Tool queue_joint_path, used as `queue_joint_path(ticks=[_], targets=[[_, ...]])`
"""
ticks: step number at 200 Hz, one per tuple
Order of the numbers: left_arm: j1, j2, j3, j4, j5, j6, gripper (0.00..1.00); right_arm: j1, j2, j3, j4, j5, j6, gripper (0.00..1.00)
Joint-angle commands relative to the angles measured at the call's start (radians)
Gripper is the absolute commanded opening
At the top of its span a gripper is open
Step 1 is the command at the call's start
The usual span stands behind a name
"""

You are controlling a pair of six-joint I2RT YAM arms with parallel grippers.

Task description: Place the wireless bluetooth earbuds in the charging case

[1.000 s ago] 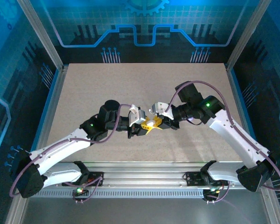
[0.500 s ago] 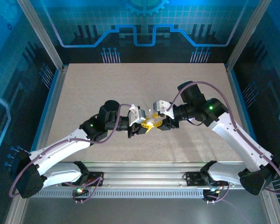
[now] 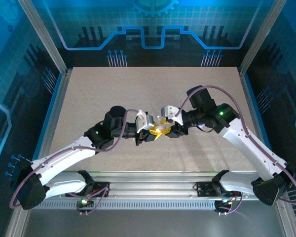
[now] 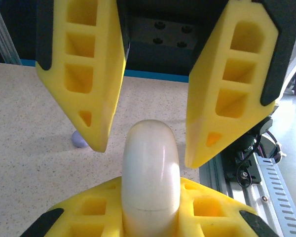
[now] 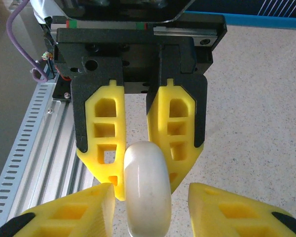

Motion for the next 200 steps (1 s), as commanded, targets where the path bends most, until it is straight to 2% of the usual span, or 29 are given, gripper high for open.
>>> queue_joint_path(ticks=[1,39,128,200], targets=[[-0.006,-0.003,0.009,0.024,0.011,-0.007,0.2,0.01,-0.003,-0.01,0.024,0.015,0.019,0.42],[-0.007,-0.001,0.006,0.019,0.011,-0.011,0.19,-0.023,-0.026,-0.021,0.072,0.034,0.053,0.38],[-0.008,-0.005,-0.005,0.025,0.005,-0.017,0.19,-0.085,-0.034,-0.011,0.111,0.024,0.119,0.38],[-0.008,-0.009,-0.011,0.037,-0.009,-0.028,0.19,-0.093,-0.048,-0.018,0.13,0.039,0.135,0.39]])
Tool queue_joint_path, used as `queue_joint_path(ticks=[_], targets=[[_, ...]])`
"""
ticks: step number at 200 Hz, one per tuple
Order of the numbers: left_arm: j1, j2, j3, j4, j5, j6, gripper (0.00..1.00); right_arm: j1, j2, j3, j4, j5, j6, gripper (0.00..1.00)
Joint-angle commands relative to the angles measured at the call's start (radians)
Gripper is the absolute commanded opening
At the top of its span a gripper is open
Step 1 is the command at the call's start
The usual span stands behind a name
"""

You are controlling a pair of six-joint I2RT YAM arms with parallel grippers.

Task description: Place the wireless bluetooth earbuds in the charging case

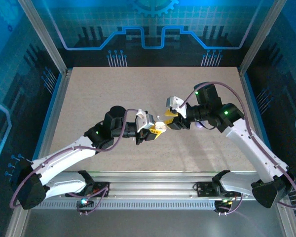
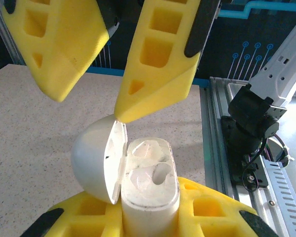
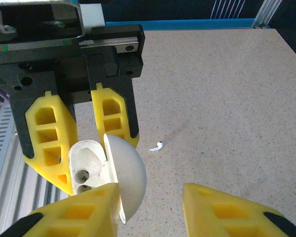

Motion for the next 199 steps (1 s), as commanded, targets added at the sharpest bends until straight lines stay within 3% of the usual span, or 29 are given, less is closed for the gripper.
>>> queue_joint_path(ticks=[1,60,107,138,199], targets=[[-0.009,-0.011,-0.011,0.023,0.015,-0.025,0.19,-0.012,-0.026,-0.008,0.033,0.009,0.022,0.39],[0.021,-0.043,-0.053,0.055,-0.04,-0.108,0.19,-0.014,-0.061,0.003,0.05,0.04,0.126,0.4],[0.155,-0.104,-0.125,0.097,-0.032,-0.219,0.19,-0.002,-0.073,0.008,0.056,0.114,0.259,0.41],[0.259,-0.169,-0.166,0.076,-0.069,-0.284,0.19,0.039,-0.036,0.027,0.038,0.222,0.397,0.42],[0.332,-0.231,-0.193,-0.041,-0.228,-0.362,0.18,0.182,0.106,0.029,-0.001,0.433,0.671,0.43]])
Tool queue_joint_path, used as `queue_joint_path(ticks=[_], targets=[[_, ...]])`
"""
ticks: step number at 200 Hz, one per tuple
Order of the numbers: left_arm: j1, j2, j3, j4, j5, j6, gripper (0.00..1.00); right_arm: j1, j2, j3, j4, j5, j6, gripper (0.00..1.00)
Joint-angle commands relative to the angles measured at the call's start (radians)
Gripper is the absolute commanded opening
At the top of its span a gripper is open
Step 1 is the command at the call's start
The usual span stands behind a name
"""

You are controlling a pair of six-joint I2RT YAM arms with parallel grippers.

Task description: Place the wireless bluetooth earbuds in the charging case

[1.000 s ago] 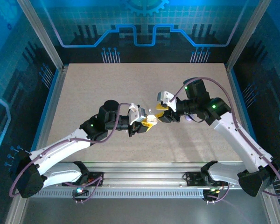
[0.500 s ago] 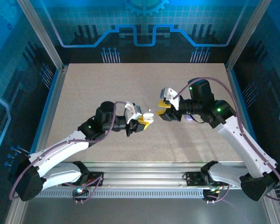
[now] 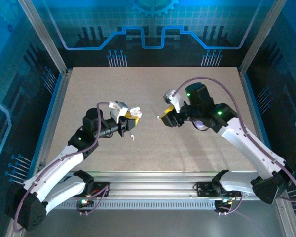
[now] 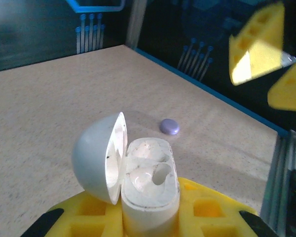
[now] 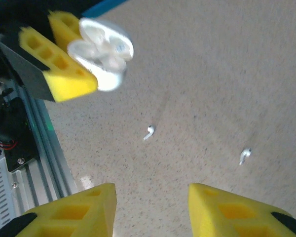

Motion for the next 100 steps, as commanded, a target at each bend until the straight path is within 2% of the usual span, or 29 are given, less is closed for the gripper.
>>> queue_joint_path(ticks=[1,30,54,100], targets=[[0.031,-0.017,-0.015,-0.057,-0.093,-0.07,0.18,0.065,0.05,0.007,-0.03,0.13,0.151,0.43],[0.066,-0.048,-0.047,-0.063,-0.161,-0.12,0.18,0.109,0.151,0.009,-0.047,0.206,0.315,0.42],[0.121,-0.077,-0.087,-0.073,-0.177,-0.177,0.18,0.154,0.249,0.026,-0.052,0.255,0.477,0.41],[0.246,-0.124,-0.131,-0.155,-0.209,-0.263,0.18,0.261,0.482,0.157,-0.085,0.328,0.577,0.39]])
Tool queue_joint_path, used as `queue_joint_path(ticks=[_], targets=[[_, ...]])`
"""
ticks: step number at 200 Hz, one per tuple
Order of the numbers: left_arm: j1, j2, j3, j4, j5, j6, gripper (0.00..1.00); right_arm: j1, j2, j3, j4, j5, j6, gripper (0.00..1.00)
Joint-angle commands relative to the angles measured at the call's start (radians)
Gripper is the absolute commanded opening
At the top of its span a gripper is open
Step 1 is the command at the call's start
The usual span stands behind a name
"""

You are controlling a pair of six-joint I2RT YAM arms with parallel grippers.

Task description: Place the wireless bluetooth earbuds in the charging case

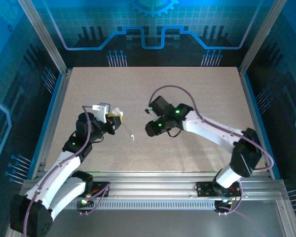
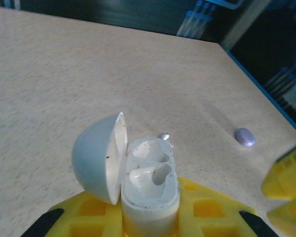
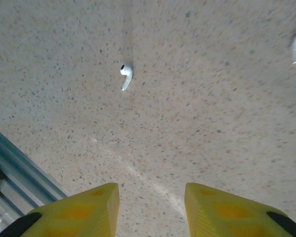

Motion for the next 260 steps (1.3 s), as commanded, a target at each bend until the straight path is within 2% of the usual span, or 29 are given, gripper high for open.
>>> queue_joint_path(ticks=[1,49,88,148,210,260], targets=[[0.055,-0.029,-0.01,-0.058,-0.035,-0.07,0.18,0.042,0.1,0.101,-0.04,0.055,0.109,0.39],[0.184,-0.05,-0.022,-0.106,-0.024,-0.12,0.2,0.085,0.345,0.304,-0.086,0.061,0.181,0.38],[0.239,-0.049,-0.026,-0.118,-0.003,-0.12,0.21,0.094,0.478,0.404,-0.089,0.069,0.23,0.38],[0.265,-0.049,-0.035,-0.109,0.016,-0.121,0.21,0.106,0.646,0.56,-0.139,0.071,0.247,0.38],[0.268,-0.052,-0.051,-0.103,0.025,-0.121,0.21,0.12,0.695,0.601,-0.146,0.165,0.264,0.37],[0.268,-0.056,-0.065,-0.092,0.026,-0.129,0.21,0.121,0.738,0.621,-0.145,0.184,0.271,0.35]])
